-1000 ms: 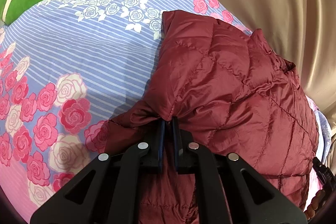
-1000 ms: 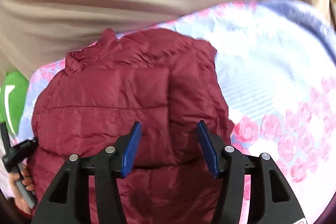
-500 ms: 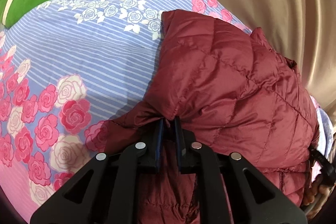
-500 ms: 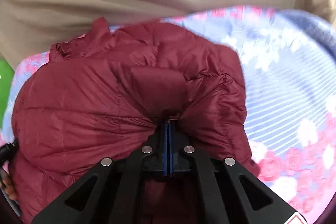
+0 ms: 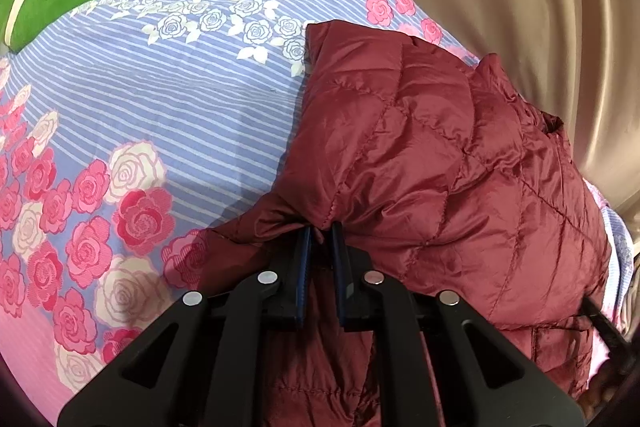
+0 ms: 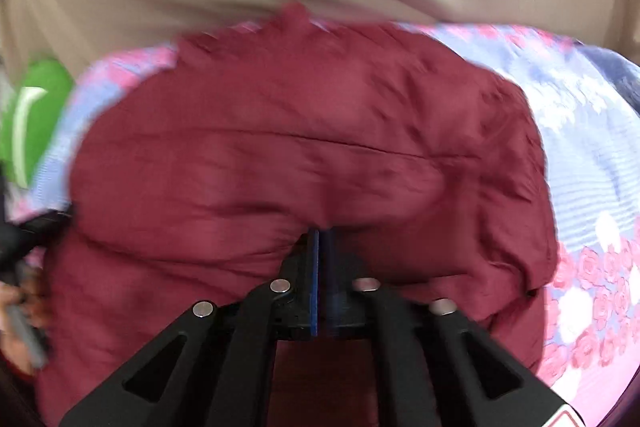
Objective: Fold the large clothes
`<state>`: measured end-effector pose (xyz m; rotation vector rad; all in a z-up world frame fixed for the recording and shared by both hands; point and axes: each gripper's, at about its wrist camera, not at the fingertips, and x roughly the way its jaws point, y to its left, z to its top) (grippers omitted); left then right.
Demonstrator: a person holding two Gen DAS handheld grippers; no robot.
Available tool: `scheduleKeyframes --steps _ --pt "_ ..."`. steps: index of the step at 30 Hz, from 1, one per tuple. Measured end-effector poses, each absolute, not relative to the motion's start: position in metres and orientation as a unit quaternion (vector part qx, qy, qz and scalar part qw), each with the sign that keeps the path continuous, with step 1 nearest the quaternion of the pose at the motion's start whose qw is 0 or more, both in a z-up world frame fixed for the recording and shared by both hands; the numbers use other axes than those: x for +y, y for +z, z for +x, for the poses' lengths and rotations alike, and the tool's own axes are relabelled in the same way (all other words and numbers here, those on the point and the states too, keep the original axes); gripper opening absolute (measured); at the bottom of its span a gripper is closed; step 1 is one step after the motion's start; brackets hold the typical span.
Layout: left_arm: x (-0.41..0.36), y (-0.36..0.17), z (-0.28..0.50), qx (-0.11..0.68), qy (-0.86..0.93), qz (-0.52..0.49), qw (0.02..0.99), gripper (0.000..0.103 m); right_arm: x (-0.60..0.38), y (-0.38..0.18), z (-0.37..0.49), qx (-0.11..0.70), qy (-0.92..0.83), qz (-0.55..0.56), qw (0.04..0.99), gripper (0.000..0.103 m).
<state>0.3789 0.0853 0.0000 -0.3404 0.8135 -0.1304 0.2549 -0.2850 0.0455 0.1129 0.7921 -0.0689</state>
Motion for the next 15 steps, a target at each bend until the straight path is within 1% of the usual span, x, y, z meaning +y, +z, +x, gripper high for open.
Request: scheduleKeyframes --steps 3,5,6,7,10,11,12,13,15 --pt "0.089 -0.001 0.379 0.393 -0.065 -0.169 0.902 0.011 -0.331 0.049 0.239 0.373 -0.077 0.105 0.919 0.0" --pt "0.09 -0.001 0.378 0.393 -0.066 -0.17 0.901 0.011 -0.358 0.053 0.22 0.366 -0.131 0.112 0.914 0.0" --pt "0.091 -0.002 0.377 0.392 -0.067 -0.172 0.901 0.011 -0.37 0.055 0.206 0.364 -0.155 0.117 0.911 0.003" --pt "0.093 -0.002 0.376 0.392 -0.069 -0.175 0.901 0.011 -0.378 0.057 0.194 0.361 -0.162 0.126 0.91 0.011" --pt "0.104 -0.003 0.37 0.389 -0.082 -0.203 0.895 0.011 -0.389 0.069 0.122 0.345 -0.165 0.148 0.912 0.013" --pt "0.108 -0.002 0.364 0.391 -0.081 -0.203 0.894 0.013 -0.39 0.067 0.105 0.345 -0.162 0.148 0.913 0.015" --pt "0.111 0.001 0.356 0.392 -0.079 -0.198 0.895 0.021 -0.387 0.067 0.081 0.348 -0.156 0.149 0.912 0.025" --pt "0.115 0.005 0.344 0.391 -0.08 -0.191 0.897 0.027 -0.383 0.066 0.065 0.351 -0.151 0.15 0.912 0.042" --pt "0.13 0.017 0.307 0.389 -0.092 -0.175 0.9 0.065 -0.372 0.06 0.008 0.358 -0.136 0.157 0.91 0.059"
